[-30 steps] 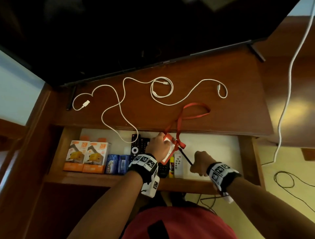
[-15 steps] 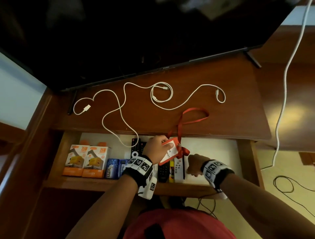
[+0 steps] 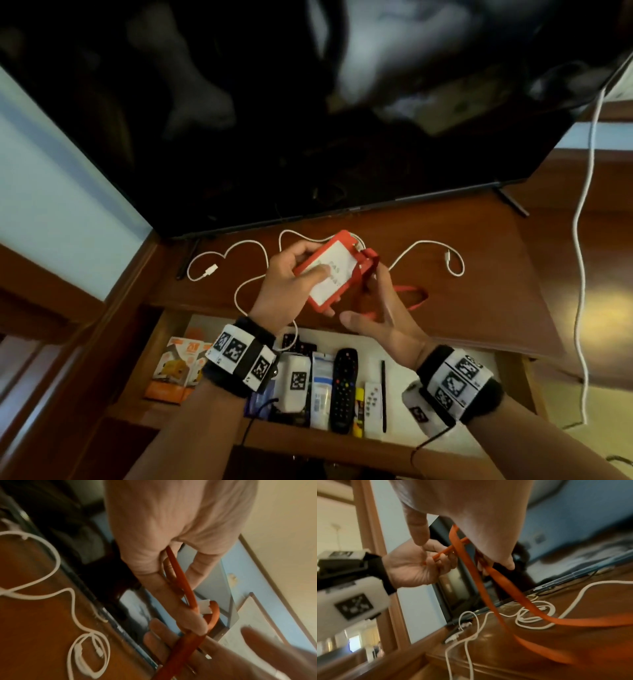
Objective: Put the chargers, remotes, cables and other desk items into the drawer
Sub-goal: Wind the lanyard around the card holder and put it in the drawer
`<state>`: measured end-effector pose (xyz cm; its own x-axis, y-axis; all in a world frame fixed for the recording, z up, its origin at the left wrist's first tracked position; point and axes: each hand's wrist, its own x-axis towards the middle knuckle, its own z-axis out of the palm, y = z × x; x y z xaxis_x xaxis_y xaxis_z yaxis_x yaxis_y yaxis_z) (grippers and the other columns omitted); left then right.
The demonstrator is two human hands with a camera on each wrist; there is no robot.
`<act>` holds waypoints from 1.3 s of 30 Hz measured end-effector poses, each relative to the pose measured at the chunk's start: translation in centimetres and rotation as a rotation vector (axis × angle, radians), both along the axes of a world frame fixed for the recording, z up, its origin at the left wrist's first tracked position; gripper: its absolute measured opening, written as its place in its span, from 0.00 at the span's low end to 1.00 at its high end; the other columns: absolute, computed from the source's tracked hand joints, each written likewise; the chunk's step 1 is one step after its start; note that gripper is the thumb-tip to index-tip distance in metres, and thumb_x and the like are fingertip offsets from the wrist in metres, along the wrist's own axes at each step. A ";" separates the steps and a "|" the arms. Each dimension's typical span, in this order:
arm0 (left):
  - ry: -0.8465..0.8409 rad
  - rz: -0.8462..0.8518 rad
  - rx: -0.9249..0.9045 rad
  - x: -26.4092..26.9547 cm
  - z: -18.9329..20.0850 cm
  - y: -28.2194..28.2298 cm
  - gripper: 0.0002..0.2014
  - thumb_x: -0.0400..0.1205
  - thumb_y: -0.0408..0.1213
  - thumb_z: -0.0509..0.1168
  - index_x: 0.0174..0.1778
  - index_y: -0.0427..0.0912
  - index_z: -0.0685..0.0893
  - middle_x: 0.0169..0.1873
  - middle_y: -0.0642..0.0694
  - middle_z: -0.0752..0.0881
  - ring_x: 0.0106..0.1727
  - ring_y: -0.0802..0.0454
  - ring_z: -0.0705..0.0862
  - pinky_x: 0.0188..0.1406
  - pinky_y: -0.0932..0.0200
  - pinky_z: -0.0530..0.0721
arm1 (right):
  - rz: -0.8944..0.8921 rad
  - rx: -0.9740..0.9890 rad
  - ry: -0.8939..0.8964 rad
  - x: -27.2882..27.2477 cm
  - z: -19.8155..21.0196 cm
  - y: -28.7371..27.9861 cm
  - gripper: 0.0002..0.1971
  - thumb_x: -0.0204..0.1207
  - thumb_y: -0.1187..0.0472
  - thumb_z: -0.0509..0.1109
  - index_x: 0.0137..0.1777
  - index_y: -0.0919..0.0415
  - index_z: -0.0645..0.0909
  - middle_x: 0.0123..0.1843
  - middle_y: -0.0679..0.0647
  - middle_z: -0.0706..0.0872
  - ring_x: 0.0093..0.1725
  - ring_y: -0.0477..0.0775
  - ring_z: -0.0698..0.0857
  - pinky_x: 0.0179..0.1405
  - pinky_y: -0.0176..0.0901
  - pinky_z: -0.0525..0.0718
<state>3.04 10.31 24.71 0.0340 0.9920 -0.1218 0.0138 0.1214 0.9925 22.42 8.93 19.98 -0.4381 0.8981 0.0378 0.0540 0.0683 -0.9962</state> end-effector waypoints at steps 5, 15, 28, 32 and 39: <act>0.262 0.210 0.249 -0.8 0.6 1.1 0.11 0.87 0.36 0.70 0.64 0.45 0.83 0.53 0.45 0.89 0.47 0.49 0.93 0.29 0.54 0.92 | -0.156 -0.041 -0.014 -0.9 2.9 2.0 0.12 0.84 0.63 0.71 0.64 0.52 0.80 0.35 0.49 0.85 0.31 0.49 0.83 0.31 0.48 0.83; 0.307 -0.307 0.016 -3.2 0.6 1.8 0.11 0.87 0.35 0.69 0.64 0.43 0.84 0.46 0.38 0.92 0.34 0.42 0.92 0.21 0.59 0.86 | -0.113 0.368 -0.467 2.8 8.4 7.6 0.10 0.86 0.54 0.67 0.42 0.54 0.82 0.33 0.53 0.82 0.29 0.50 0.78 0.33 0.44 0.76; 0.494 0.094 0.318 -1.1 1.4 2.9 0.11 0.90 0.37 0.64 0.67 0.42 0.82 0.51 0.39 0.89 0.38 0.47 0.91 0.24 0.61 0.87 | -0.098 0.326 -0.499 -2.1 4.5 2.1 0.13 0.90 0.56 0.60 0.49 0.55 0.85 0.25 0.40 0.80 0.19 0.43 0.72 0.22 0.32 0.65; 0.715 -0.257 0.182 -2.4 1.4 2.6 0.11 0.90 0.39 0.64 0.66 0.50 0.84 0.50 0.46 0.89 0.38 0.43 0.91 0.26 0.62 0.85 | -0.015 0.304 -0.592 0.5 6.8 2.5 0.10 0.87 0.53 0.65 0.49 0.54 0.86 0.28 0.44 0.82 0.21 0.42 0.72 0.21 0.32 0.68; 0.183 -0.483 0.022 -1.9 2.9 1.2 0.08 0.89 0.35 0.65 0.63 0.42 0.84 0.41 0.36 0.92 0.27 0.45 0.88 0.17 0.59 0.84 | -0.197 0.316 -0.349 2.7 6.9 4.0 0.07 0.78 0.50 0.72 0.46 0.52 0.89 0.43 0.46 0.92 0.43 0.47 0.92 0.44 0.43 0.90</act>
<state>1.13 11.56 27.62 0.4685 0.8710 -0.1480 0.2366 0.0377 0.9709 25.09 12.96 26.89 -0.2968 0.9331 0.2029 0.4220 0.3188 -0.8487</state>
